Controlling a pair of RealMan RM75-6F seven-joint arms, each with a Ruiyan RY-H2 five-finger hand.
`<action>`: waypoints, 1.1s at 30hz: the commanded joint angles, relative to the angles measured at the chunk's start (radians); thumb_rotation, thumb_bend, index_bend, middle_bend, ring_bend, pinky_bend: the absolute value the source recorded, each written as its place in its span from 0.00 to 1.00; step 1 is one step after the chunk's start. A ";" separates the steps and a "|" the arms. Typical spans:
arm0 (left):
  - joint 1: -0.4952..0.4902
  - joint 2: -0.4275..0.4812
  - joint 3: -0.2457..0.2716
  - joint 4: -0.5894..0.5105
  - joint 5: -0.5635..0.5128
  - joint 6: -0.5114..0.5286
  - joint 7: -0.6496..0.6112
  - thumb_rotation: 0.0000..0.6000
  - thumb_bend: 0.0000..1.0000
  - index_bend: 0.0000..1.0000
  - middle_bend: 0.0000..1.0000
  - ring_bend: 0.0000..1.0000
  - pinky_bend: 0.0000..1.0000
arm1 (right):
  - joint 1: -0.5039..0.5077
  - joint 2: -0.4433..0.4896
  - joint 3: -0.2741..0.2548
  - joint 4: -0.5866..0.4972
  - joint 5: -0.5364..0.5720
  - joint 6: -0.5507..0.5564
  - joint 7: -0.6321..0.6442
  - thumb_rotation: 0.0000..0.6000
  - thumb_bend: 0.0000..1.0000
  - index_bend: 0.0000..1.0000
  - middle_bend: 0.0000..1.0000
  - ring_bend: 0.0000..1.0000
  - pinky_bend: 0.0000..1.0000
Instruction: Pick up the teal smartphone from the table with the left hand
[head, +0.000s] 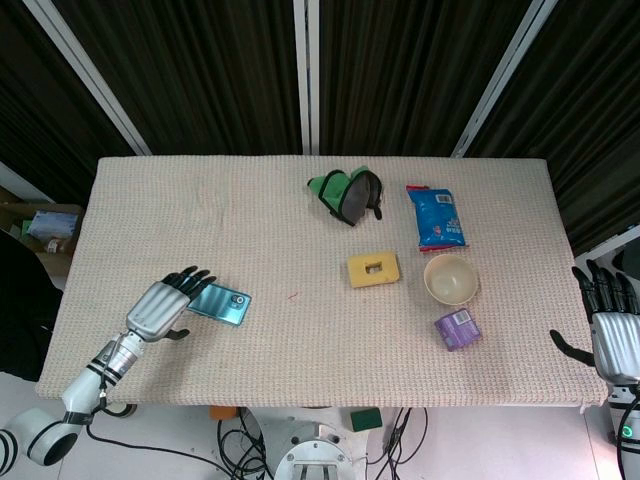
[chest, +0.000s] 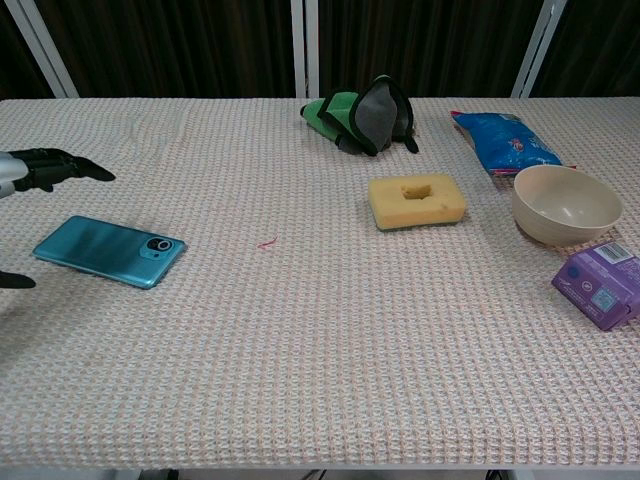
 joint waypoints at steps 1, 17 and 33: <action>-0.017 0.009 -0.002 -0.007 -0.006 -0.016 0.019 1.00 0.00 0.10 0.09 0.05 0.25 | 0.002 0.001 0.000 0.001 0.002 -0.006 -0.001 1.00 0.22 0.00 0.00 0.00 0.00; -0.070 -0.015 0.007 0.042 -0.046 -0.102 0.047 1.00 0.14 0.24 0.25 0.16 0.33 | 0.005 -0.007 0.005 0.021 0.017 -0.022 0.014 1.00 0.22 0.00 0.00 0.00 0.00; -0.103 -0.054 0.010 0.091 -0.077 -0.143 0.010 1.00 0.23 0.25 0.29 0.19 0.35 | 0.011 -0.009 0.004 0.025 0.032 -0.049 0.008 1.00 0.23 0.00 0.00 0.00 0.00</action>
